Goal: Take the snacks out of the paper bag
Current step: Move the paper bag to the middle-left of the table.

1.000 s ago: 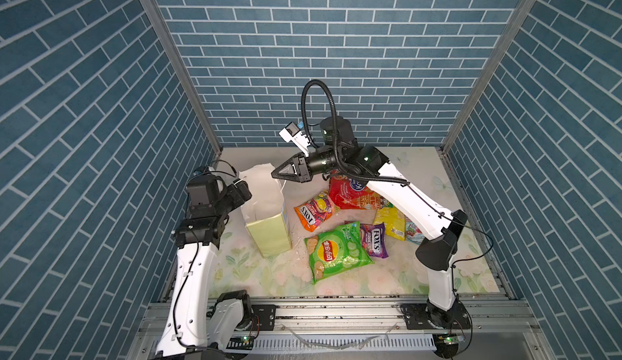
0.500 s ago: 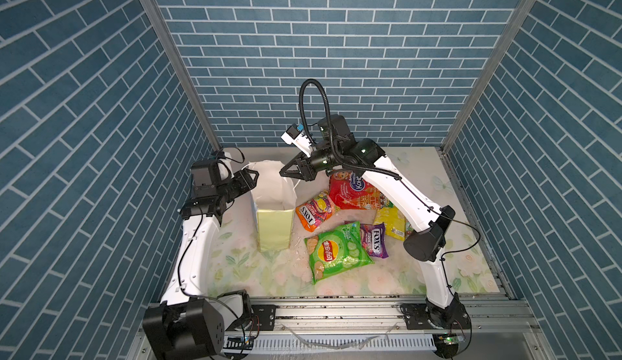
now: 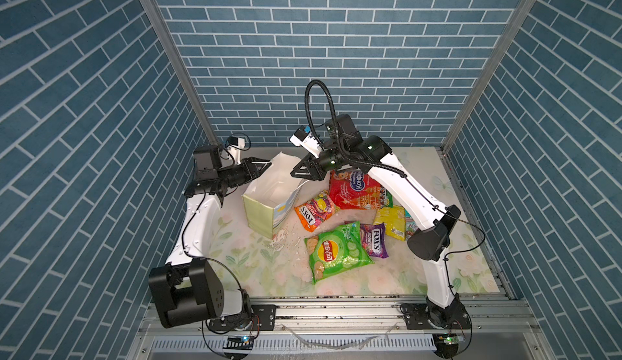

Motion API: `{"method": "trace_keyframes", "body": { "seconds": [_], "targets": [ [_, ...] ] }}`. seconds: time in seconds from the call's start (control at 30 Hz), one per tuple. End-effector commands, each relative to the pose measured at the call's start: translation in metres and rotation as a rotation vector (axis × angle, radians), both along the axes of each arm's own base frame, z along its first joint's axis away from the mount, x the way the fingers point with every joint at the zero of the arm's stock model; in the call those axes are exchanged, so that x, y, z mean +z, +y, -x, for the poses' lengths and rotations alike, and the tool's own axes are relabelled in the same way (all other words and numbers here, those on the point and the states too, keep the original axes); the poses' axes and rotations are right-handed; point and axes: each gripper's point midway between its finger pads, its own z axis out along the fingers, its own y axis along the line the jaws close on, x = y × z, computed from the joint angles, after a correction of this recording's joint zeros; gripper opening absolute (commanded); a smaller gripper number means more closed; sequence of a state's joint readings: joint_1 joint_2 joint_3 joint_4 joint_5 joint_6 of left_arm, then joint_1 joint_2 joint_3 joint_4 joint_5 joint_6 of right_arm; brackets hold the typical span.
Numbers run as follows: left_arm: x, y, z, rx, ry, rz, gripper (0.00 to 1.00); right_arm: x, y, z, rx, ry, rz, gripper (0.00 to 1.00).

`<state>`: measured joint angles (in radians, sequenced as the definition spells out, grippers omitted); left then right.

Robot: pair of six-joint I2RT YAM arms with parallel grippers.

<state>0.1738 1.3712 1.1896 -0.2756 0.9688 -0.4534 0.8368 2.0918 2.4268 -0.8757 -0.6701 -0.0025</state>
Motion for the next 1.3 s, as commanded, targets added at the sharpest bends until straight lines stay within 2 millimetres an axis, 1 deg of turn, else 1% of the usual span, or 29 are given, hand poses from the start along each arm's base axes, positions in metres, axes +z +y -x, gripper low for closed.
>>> {"method": "trace_keyframes", "body": {
  "seconds": [0.0,0.07,0.2,0.33,0.43,0.57,0.67,0.7,0.73,0.93,1.07,1.13,1.27],
  "targets": [
    [0.001,-0.005,0.005,-0.058,0.000,0.011,0.42,0.031,0.002,0.005,0.052,-0.116,-0.077,0.31],
    [-0.004,-0.005,0.004,-0.064,0.021,0.020,0.42,0.037,0.007,0.005,0.069,-0.145,-0.102,0.32],
    [-0.010,-0.005,0.000,-0.066,0.044,0.022,0.42,0.042,0.013,0.013,0.132,-0.192,-0.137,0.35],
    [-0.011,-0.003,-0.006,-0.057,0.047,0.019,0.42,0.038,0.017,0.017,0.161,-0.219,-0.131,0.37],
    [-0.013,-0.002,-0.011,-0.055,0.061,0.030,0.42,0.029,0.024,0.018,0.173,-0.231,-0.119,0.38],
    [-0.016,-0.003,-0.013,-0.058,0.070,0.047,0.42,0.019,0.034,0.015,0.172,-0.274,-0.099,0.39],
    [-0.021,-0.003,-0.012,-0.065,0.086,0.053,0.42,0.021,0.039,0.012,0.159,-0.339,-0.099,0.40],
    [-0.021,-0.004,-0.012,-0.070,0.086,0.055,0.42,0.011,0.044,0.006,0.155,-0.343,-0.085,0.40],
    [-0.023,-0.004,-0.011,-0.071,0.091,0.056,0.42,0.005,0.048,0.004,0.152,-0.345,-0.080,0.40],
    [-0.025,-0.005,-0.011,-0.077,0.095,0.066,0.42,0.000,0.055,0.000,0.148,-0.391,-0.075,0.39],
    [-0.023,-0.007,-0.011,-0.091,0.092,0.074,0.42,-0.004,0.059,-0.011,0.089,-0.484,-0.047,0.39],
    [-0.024,-0.007,-0.011,-0.096,0.095,0.077,0.42,0.006,0.056,-0.011,0.069,-0.534,-0.058,0.40],
    [-0.023,-0.008,-0.013,-0.105,0.093,0.082,0.42,0.001,0.056,-0.013,0.071,-0.549,-0.045,0.40]
  ]
}}
